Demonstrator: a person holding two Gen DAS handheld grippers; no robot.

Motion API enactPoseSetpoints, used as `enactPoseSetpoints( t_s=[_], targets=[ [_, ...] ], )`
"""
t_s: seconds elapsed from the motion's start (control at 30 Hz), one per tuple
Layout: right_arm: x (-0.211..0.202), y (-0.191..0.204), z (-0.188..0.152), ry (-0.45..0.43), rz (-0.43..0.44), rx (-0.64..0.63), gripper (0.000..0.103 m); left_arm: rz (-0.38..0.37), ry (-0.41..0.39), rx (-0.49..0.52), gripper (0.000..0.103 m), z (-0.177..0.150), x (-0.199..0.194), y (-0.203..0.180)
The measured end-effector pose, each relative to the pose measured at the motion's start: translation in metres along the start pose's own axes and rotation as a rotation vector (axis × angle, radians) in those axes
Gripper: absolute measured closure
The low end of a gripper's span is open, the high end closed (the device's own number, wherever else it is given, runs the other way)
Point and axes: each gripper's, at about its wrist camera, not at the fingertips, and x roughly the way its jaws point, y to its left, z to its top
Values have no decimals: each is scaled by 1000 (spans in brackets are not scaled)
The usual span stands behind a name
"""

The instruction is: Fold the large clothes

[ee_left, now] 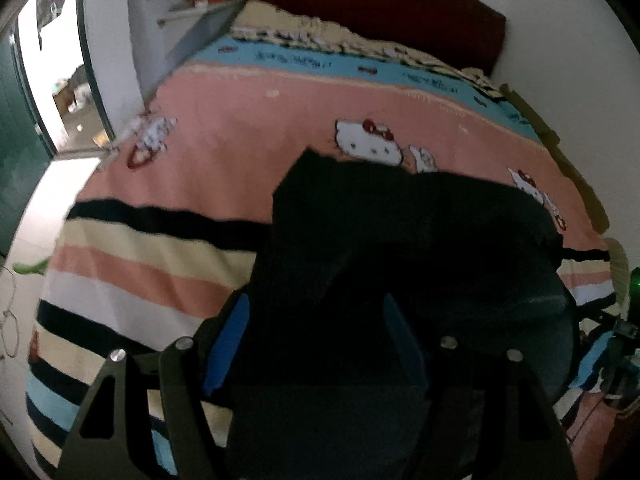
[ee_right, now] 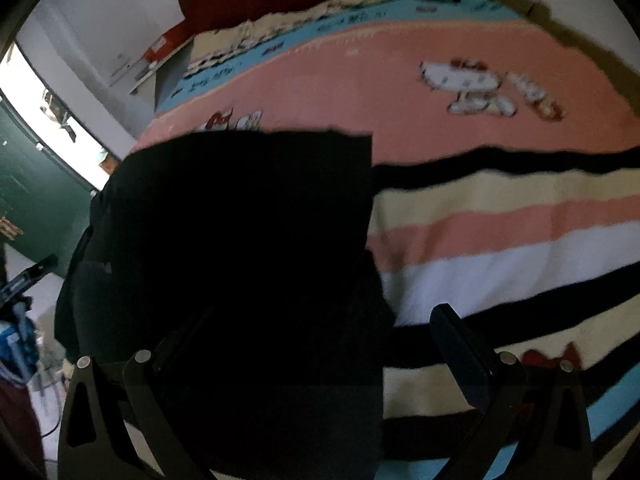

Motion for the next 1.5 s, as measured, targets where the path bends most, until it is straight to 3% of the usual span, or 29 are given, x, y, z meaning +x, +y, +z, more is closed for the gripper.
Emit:
enactPoseSetpoints(
  t_s=[0.17,0.23,0.37,0.6,0.87,0.97,1.07,1.23,1.3,1.37,1.4,1.5],
  targets=[
    [40,-16,-6,90,63,39,1,-12,97,-19,34,-4,45,23],
    [57,-23,-8,113,126,71,1,-14,104,-23,22,-6,59,29],
    [82,-30,-8,155,213,102,1,-52,117,-49,11,-11,83,43],
    [112,-33,-12,209,337,103,1,-219,141,-152,0,-27,115,67],
    [123,-24,-21,183,447,75,1,-438,147,-241,0,-48,125,76],
    [125,-19,-23,146,463,53,1,-465,133,-241,0,-51,124,71],
    [127,-17,-23,137,480,51,1,-491,96,-226,4,-57,117,62],
    [126,-9,-23,123,471,70,2,-594,43,-216,47,-77,99,46],
    [123,-6,-24,104,485,97,11,-619,26,-210,56,-83,88,36],
    [120,-1,-24,85,514,120,33,-635,12,-197,61,-87,77,24],
    [118,2,-24,79,517,121,37,-640,5,-191,64,-86,73,20],
    [104,20,-19,64,458,76,54,-646,-19,-159,70,-84,55,5]
  ],
)
